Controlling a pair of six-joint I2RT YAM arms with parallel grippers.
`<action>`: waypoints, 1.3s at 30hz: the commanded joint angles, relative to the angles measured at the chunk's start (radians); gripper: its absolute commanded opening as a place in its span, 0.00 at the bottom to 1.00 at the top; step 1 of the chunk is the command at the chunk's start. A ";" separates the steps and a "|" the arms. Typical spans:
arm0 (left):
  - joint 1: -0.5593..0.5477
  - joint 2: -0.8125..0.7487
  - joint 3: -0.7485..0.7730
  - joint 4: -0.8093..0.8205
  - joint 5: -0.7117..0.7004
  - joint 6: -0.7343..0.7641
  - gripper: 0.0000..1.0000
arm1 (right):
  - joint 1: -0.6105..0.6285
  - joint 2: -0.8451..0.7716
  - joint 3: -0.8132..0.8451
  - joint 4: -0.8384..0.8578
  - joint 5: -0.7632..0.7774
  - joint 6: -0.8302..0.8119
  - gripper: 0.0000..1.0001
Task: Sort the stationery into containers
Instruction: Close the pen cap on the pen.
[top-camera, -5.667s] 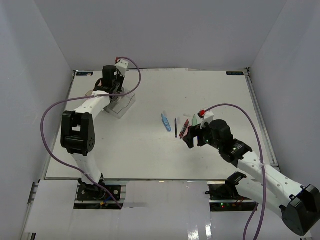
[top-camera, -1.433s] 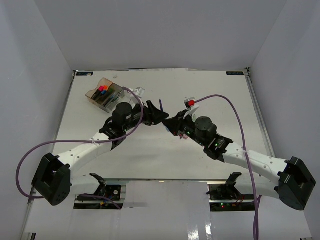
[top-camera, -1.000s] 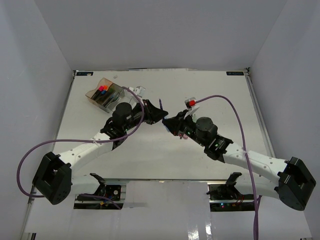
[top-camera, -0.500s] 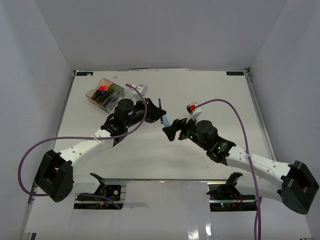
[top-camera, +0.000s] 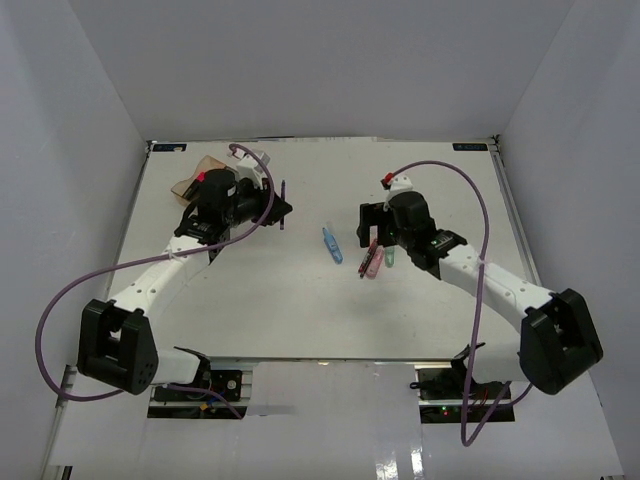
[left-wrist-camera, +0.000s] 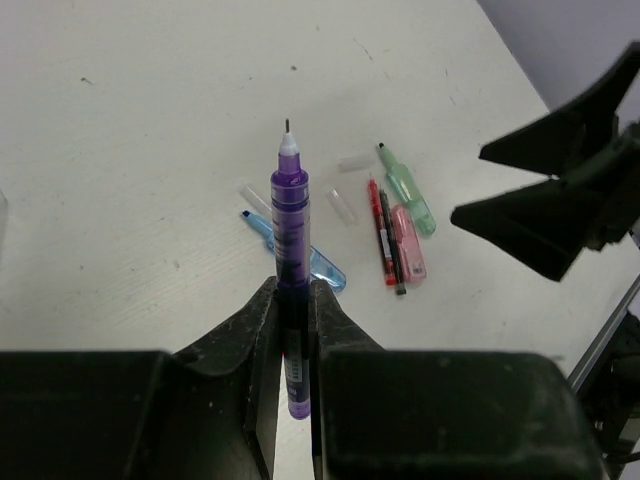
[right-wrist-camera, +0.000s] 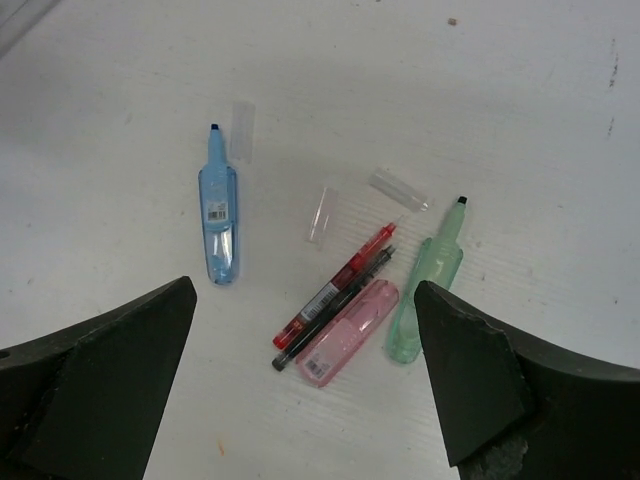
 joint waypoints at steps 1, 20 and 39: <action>-0.004 -0.060 -0.027 -0.029 0.053 0.100 0.05 | -0.032 0.106 0.126 -0.103 -0.037 -0.085 0.97; -0.004 -0.068 -0.074 -0.029 -0.001 0.136 0.06 | -0.138 0.502 0.423 -0.267 -0.200 -0.374 0.79; -0.006 -0.068 -0.069 -0.032 0.037 0.136 0.06 | -0.170 0.700 0.611 -0.384 -0.255 -0.671 0.61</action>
